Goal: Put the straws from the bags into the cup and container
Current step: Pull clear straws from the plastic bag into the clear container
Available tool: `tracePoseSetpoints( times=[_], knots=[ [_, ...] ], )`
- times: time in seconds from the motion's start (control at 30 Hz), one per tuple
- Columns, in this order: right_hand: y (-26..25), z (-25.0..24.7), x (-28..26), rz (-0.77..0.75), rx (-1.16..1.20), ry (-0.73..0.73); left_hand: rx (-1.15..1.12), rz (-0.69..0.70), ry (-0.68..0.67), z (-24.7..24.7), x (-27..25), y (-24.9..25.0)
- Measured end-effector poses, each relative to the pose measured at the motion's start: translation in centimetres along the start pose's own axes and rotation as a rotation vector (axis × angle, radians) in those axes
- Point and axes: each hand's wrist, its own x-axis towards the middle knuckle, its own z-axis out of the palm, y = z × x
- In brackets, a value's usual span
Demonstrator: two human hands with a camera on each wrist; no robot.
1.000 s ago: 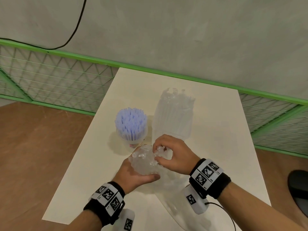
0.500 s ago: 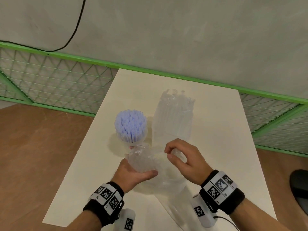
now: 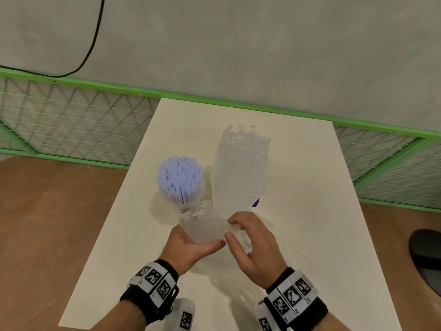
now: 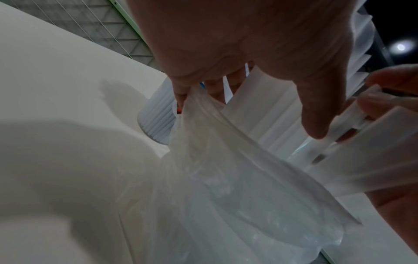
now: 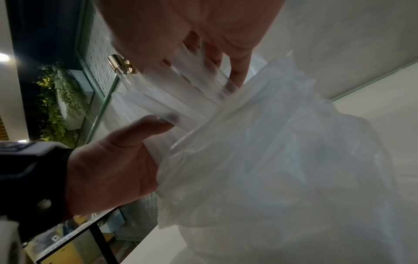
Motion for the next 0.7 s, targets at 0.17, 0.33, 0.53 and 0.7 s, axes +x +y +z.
tracePoseSetpoints(
  times=[0.17, 0.33, 0.53, 0.7],
  knots=[
    [0.0, -1.0, -1.0, -0.047, -0.037, -0.031, 0.014, -0.026, 0.018, -0.2, 0.0, -0.2],
    [0.3, -0.9, -2.2, -0.149, -0.190, -0.030, 0.001, -0.041, 0.022, -0.2, 0.2, -0.3],
    [1.3, 0.7, -2.2, -0.276, -0.249, 0.035, 0.005, -0.011, 0.018, 0.1, 0.1, -0.4],
    [1.6, 0.9, -1.0, -0.138, -0.072, 0.100, 0.003, 0.006, 0.022, 0.1, -0.2, -0.2]
  ],
)
